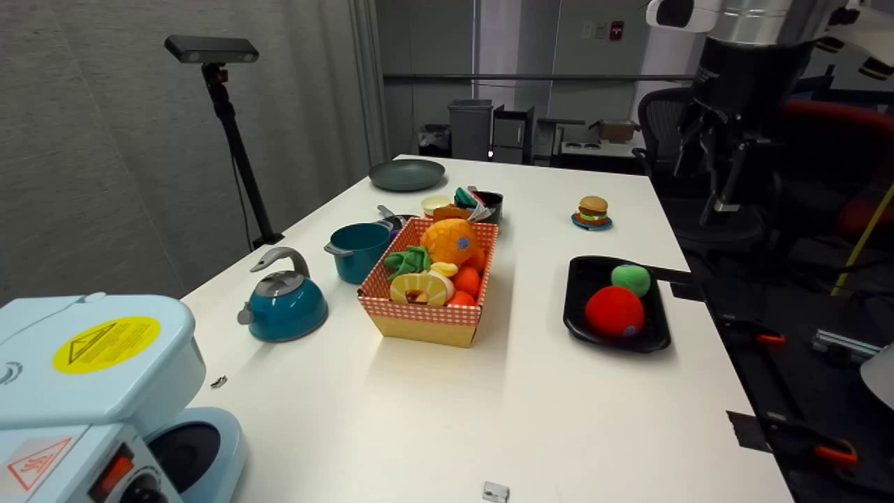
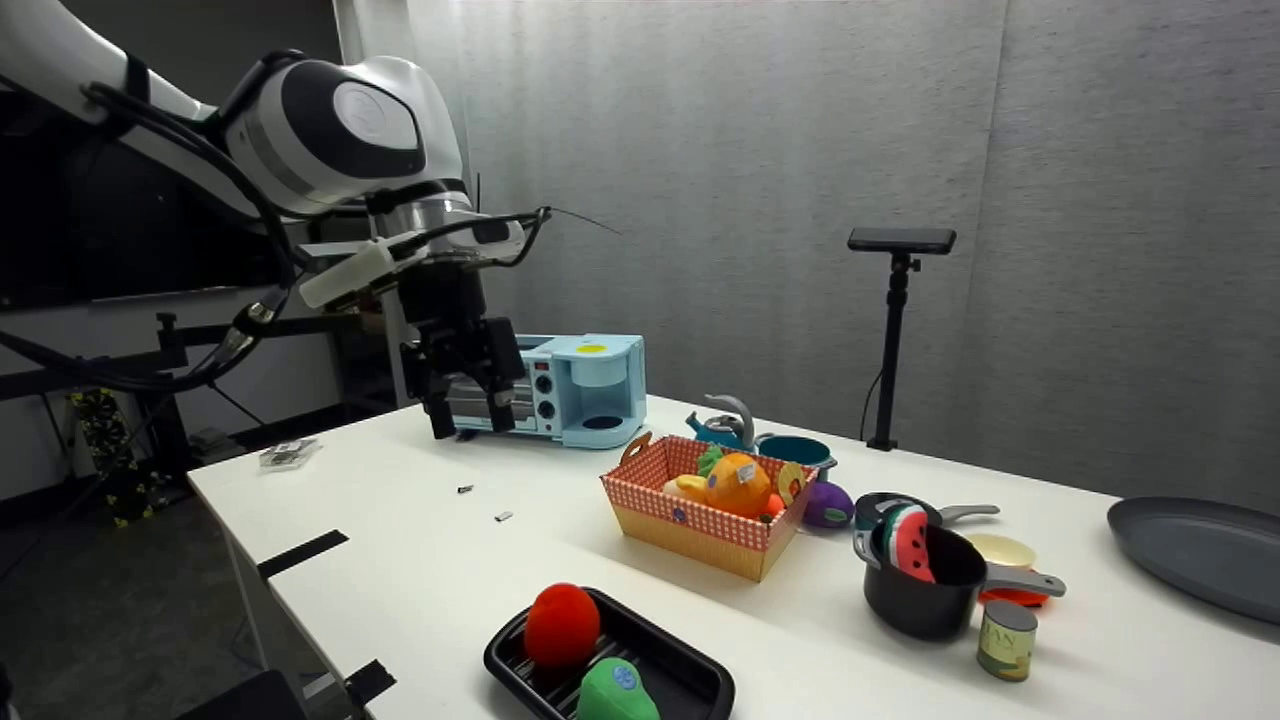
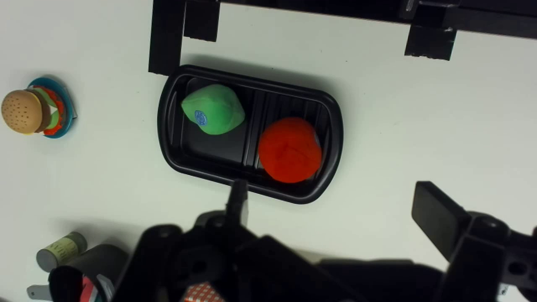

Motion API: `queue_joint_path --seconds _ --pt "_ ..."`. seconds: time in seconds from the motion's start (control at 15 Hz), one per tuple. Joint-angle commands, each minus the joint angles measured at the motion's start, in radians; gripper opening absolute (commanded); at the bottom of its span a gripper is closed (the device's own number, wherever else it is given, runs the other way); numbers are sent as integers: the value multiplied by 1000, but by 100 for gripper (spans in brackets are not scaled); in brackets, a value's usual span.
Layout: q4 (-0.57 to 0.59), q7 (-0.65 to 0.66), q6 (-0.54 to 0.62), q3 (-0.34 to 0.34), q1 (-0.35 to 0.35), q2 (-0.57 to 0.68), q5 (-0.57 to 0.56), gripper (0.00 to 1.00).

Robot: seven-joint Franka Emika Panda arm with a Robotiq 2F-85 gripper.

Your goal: Put the pineapple plush toy from the box and the watermelon plush toy from the black pot on the table

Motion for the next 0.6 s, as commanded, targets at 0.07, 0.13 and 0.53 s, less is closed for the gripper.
queue_joint_path --seconds 0.07,0.13,0.53 --pt "7 21 -2 -28 27 11 -13 100" --pt "10 22 3 -27 28 19 -12 100" --pt "44 15 20 -39 21 84 -15 100"
